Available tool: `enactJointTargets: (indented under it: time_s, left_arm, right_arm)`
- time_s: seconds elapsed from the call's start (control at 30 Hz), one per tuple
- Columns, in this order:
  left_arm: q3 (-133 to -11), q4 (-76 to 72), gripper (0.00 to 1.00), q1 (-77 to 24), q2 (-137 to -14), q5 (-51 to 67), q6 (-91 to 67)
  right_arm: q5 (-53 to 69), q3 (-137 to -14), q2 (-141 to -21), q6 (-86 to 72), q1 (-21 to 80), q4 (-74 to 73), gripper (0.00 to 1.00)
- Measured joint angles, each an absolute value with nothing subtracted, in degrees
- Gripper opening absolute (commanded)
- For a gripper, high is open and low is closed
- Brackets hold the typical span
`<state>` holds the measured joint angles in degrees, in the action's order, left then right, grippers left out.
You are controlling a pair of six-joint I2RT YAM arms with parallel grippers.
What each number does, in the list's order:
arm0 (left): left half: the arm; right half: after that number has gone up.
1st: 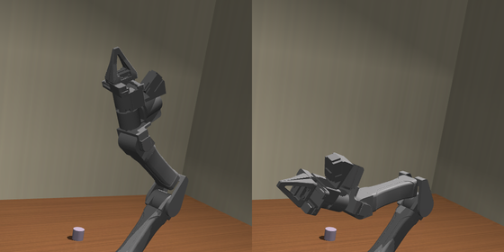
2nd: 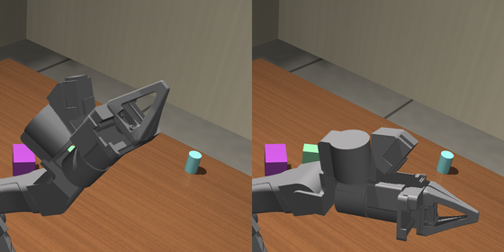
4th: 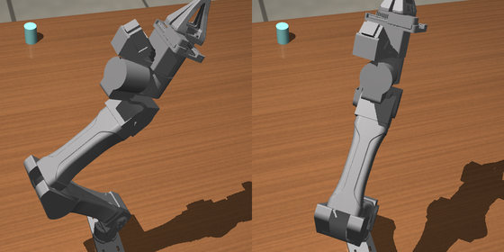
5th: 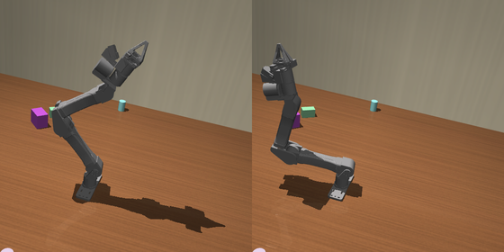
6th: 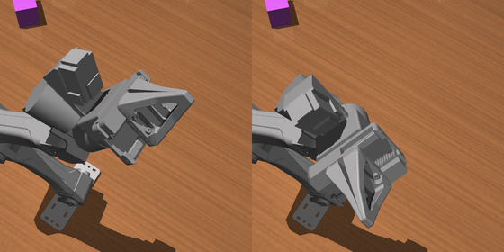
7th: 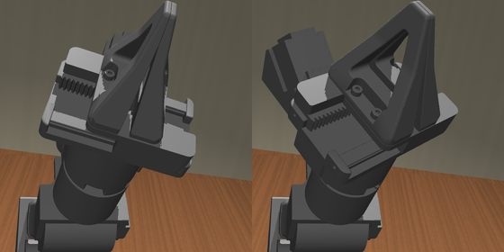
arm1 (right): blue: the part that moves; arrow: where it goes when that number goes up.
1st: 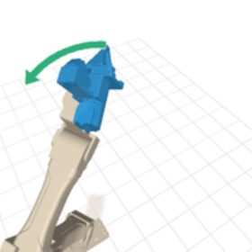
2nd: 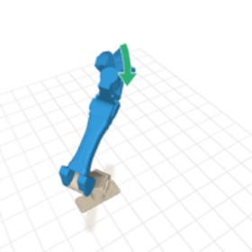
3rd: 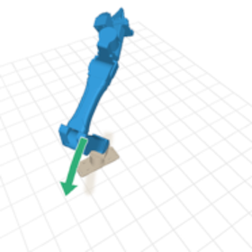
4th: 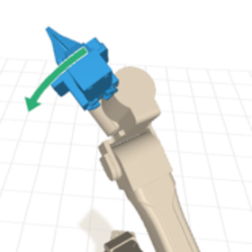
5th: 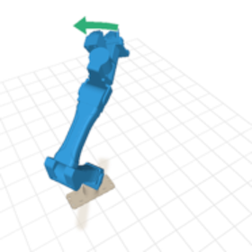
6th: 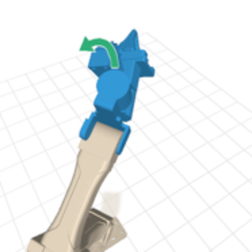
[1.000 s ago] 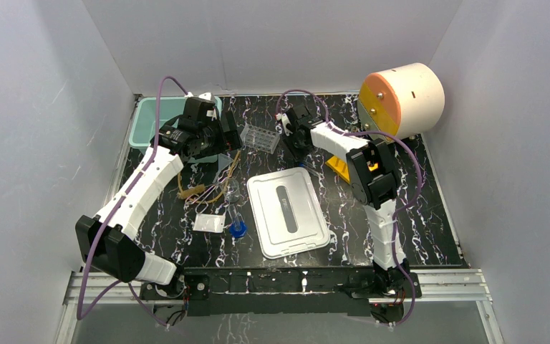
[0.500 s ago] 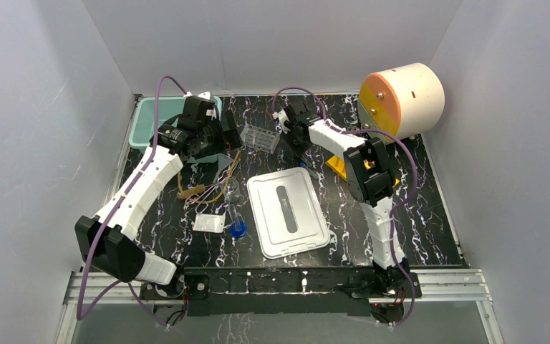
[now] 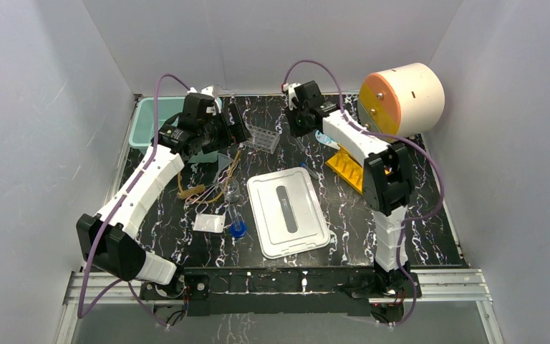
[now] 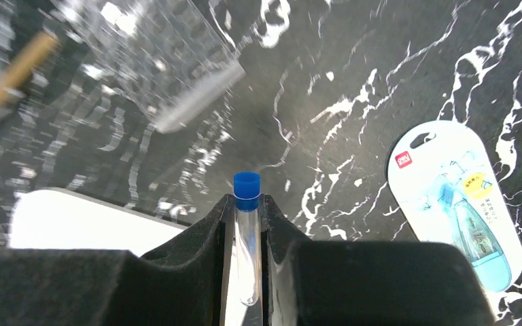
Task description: Organize the chemistry lab equipment
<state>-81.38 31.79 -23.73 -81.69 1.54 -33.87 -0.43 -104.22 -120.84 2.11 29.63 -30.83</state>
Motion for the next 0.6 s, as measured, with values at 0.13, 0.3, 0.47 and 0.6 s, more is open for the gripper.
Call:
enactJointTargets:
  time_s: [0.13,0.3,0.47,0.6]
  left_arm:
    - [-80.1,29.3,0.98,-23.7,-81.7,4.1,-34.6]
    - [-77.5,24.1,0.98,-23.7,-81.7,8.0,-37.2]
    - [-71.7,13.9,0.9,-24.3,-81.7,12.3,-41.3]
    - [-70.0,6.6,0.82,-25.6,-82.7,14.8,-44.7]
  right_arm:
    - [2.8,-104.3,-115.5,-3.4,29.6,-28.7,0.25]
    - [8.4,-104.3,-111.0,-11.5,29.6,-26.7,0.25]
    - [14.4,-102.2,-106.8,-21.3,29.6,-22.4,0.25]
    - [17.0,-96.7,-101.3,-29.7,29.6,-17.6,0.25]
